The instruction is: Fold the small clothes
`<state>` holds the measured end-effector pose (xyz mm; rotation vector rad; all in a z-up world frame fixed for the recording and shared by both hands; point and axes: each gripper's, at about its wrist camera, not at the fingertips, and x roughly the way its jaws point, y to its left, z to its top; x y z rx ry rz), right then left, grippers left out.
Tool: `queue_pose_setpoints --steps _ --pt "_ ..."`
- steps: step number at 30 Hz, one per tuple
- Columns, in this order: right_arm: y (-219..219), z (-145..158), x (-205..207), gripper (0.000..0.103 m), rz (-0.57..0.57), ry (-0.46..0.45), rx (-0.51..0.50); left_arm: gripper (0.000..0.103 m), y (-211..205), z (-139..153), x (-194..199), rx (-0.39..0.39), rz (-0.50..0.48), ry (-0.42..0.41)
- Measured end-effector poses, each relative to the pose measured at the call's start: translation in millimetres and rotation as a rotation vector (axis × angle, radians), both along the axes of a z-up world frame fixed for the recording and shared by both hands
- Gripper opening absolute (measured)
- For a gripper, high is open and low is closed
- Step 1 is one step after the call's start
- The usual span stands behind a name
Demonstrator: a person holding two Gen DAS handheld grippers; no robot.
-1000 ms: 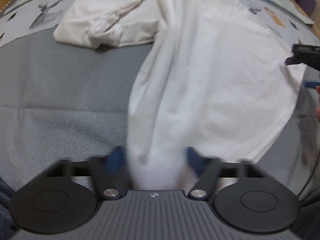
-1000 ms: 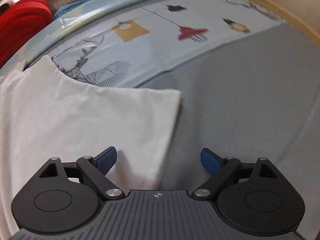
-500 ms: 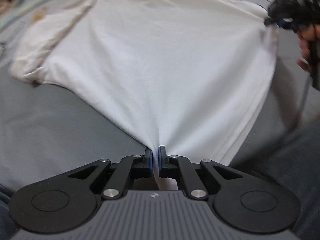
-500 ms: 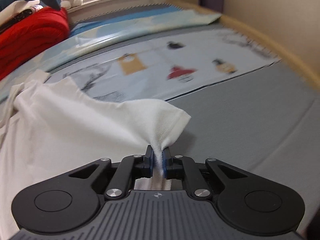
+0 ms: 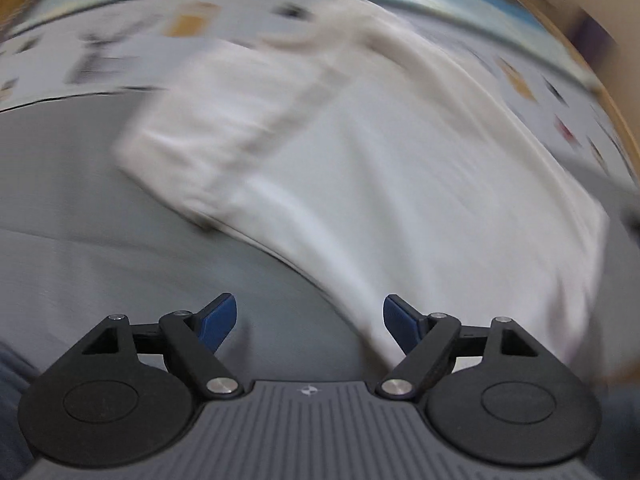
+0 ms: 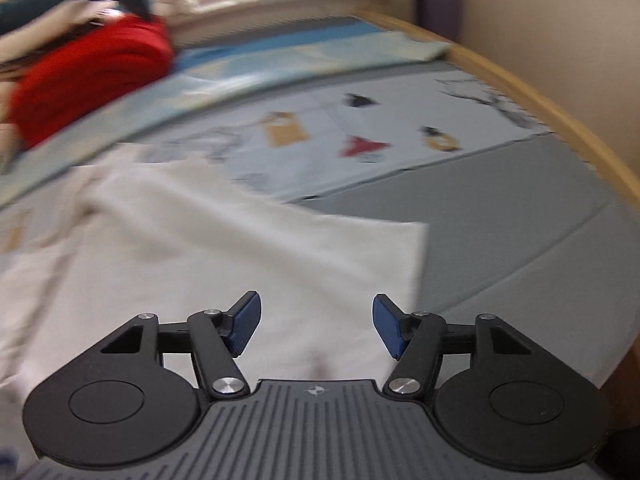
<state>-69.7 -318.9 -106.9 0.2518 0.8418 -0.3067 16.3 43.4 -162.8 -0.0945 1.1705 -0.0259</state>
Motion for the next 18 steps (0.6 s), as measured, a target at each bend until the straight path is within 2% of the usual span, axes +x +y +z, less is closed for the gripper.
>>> queue_pose_setpoints --steps 4,9,18 --pt "59 26 -24 0.068 0.093 -0.036 0.054 0.085 56 9 30 0.036 0.108 -0.053" --pt "113 49 -40 0.068 0.161 -0.038 0.091 0.085 94 4 56 0.062 0.175 -0.102" --pt "175 77 -51 0.068 0.232 -0.001 0.018 0.085 115 -14 62 -0.032 0.197 -0.09"
